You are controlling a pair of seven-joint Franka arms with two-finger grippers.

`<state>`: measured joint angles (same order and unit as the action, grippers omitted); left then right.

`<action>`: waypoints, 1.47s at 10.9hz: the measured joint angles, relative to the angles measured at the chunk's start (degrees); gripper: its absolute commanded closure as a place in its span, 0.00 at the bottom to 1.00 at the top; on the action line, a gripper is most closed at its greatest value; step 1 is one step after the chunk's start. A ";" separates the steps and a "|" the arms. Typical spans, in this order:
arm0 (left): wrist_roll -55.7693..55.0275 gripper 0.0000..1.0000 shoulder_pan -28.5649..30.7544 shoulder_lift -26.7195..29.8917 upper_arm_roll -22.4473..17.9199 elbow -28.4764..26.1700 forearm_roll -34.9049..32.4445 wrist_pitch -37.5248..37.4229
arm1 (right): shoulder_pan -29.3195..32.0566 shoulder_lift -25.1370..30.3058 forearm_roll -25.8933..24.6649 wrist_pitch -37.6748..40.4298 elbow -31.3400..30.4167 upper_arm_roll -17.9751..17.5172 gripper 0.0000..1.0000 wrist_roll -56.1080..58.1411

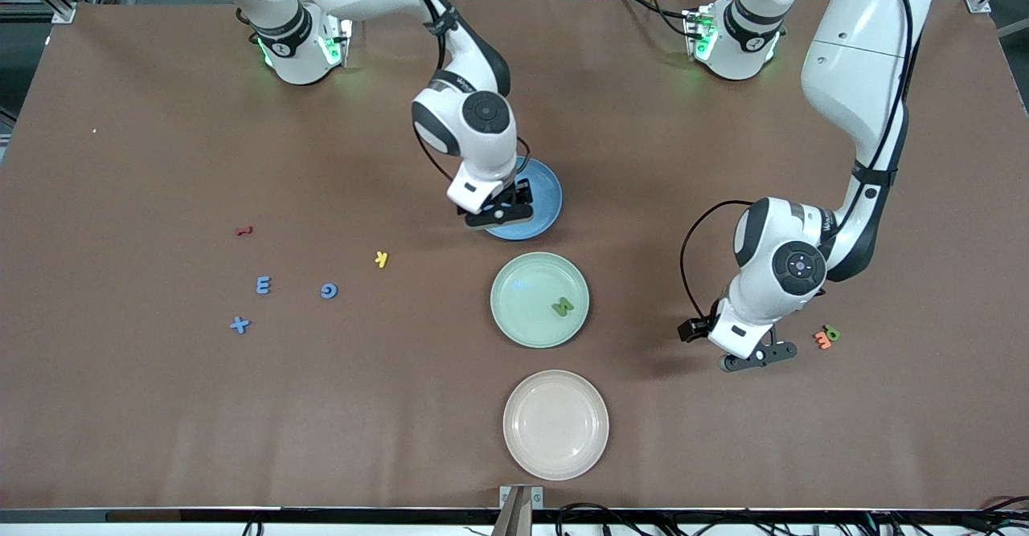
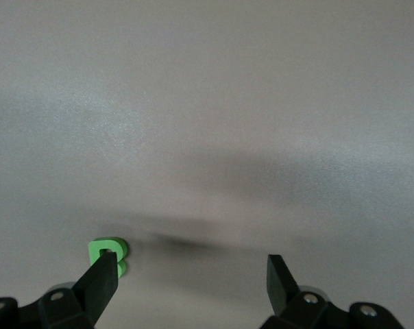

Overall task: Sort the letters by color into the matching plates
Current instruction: 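Grasp the blue G with the right gripper while the left gripper grasps B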

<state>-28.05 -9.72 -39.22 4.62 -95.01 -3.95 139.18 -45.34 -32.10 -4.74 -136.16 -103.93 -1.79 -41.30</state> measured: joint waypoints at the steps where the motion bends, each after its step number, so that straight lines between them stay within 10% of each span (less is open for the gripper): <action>1: 0.00 0.09 0.02 -0.10 -0.07 -0.17 -0.46 -0.05 | 2.12 0.70 -0.01 0.87 0.06 0.10 0.00 0.14; 16: 6.65 0.39 3.73 -0.26 -0.51 -4.14 -1.59 -0.10 | 30.74 3.50 0.19 1.93 -2.09 2.68 0.00 25.58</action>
<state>-21.40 -5.98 -39.48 4.11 -99.15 -5.54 139.08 -14.60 -28.60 -4.55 -134.23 -106.02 0.89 -15.72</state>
